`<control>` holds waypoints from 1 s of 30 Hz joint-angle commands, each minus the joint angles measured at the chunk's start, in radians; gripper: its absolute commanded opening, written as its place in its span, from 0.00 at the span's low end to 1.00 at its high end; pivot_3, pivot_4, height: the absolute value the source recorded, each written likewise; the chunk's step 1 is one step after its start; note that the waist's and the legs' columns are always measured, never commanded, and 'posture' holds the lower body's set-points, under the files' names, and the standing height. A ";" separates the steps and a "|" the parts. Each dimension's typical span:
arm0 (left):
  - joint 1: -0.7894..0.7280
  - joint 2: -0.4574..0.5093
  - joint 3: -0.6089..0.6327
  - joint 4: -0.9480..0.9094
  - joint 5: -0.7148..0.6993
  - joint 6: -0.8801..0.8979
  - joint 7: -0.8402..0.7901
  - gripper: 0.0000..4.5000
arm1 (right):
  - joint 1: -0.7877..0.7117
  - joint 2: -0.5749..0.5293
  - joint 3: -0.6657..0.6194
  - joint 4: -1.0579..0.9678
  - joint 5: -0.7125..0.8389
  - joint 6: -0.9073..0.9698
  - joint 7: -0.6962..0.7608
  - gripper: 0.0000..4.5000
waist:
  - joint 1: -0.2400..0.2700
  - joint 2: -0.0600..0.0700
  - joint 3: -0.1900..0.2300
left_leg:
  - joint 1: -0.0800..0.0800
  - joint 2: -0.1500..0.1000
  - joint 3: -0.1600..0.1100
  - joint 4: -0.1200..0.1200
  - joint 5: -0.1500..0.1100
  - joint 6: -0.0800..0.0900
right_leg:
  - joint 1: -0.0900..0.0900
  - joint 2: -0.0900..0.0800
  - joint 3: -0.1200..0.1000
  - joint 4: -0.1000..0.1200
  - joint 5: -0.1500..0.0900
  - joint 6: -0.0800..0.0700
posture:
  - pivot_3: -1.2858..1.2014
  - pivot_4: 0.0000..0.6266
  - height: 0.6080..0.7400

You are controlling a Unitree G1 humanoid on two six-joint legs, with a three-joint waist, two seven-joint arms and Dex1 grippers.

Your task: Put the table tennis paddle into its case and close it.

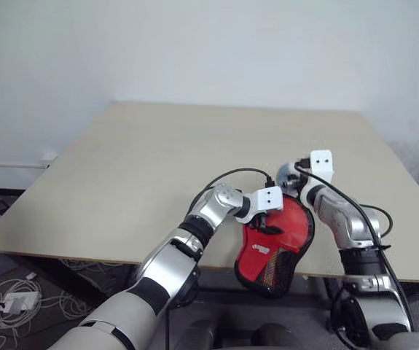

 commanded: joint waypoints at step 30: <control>0.066 0.042 -0.044 0.040 0.023 0.110 0.059 0.75 | 0.278 -0.404 -0.221 -0.345 0.056 0.171 0.173 0.02 | 0.002 0.001 0.001 | 0.003 0.000 0.000 -0.002 -0.001 0.002 | 0.008 -0.004 -0.002 -0.005 -0.005 0.008 | 0.52 0.00 1.00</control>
